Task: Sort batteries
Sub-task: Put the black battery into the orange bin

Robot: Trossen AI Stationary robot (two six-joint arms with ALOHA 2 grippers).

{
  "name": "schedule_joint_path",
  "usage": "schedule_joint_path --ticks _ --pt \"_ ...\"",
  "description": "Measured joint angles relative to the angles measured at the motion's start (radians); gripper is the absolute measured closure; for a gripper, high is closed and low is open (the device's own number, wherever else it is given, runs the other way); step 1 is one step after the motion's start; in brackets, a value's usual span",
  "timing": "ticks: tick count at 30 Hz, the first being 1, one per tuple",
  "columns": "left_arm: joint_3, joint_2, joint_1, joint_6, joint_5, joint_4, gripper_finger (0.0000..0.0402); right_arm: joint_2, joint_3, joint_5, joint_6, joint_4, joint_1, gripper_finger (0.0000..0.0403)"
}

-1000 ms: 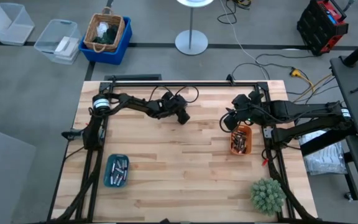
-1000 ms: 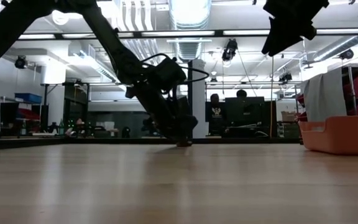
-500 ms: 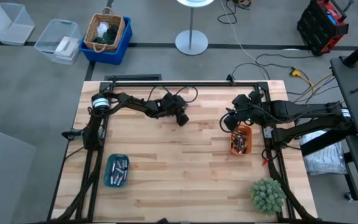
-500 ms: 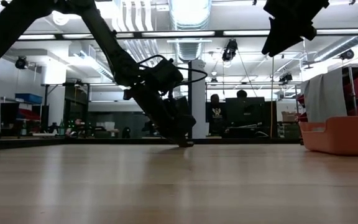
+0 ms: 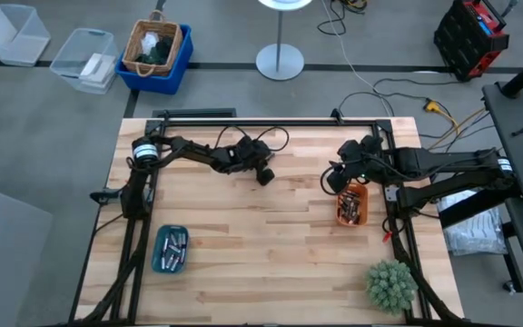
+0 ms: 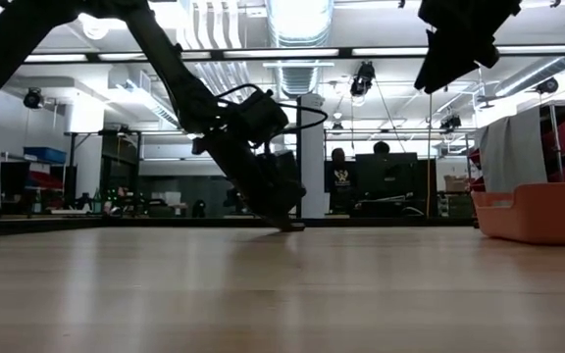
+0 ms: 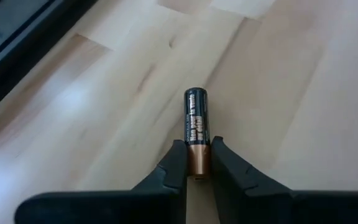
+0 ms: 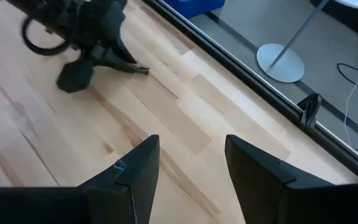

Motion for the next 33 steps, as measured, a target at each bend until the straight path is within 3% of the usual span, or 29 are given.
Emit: schedule_joint_path --ticks 4,9,21,24,30,33 --pt "-0.007 -0.051 -0.02 0.037 0.025 -0.046 0.0376 0.0 -0.035 -0.008 -0.032 0.029 0.0 0.0223" --pt "-0.01 -0.142 -0.034 0.088 0.202 -0.035 0.0376 0.0 -0.099 -0.057 -0.125 0.105 0.0 0.0234" --pt "-0.016 -0.275 -0.12 0.234 0.349 0.021 0.0376 0.005 -0.323 -0.341 -0.416 0.618 0.003 0.027" --pt "-0.016 -0.291 -0.148 0.267 0.365 0.039 0.0376 0.006 -0.364 -0.364 -0.476 0.719 0.005 0.0277" --pt "-0.015 -0.312 -0.188 0.31 0.514 0.091 0.0376 0.008 -0.419 -0.401 -0.569 0.9 0.019 0.0289" --pt "-0.014 -0.318 -0.2 0.314 0.529 0.102 0.0376 0.02 -0.42 -0.401 -0.573 0.923 0.024 0.0285"
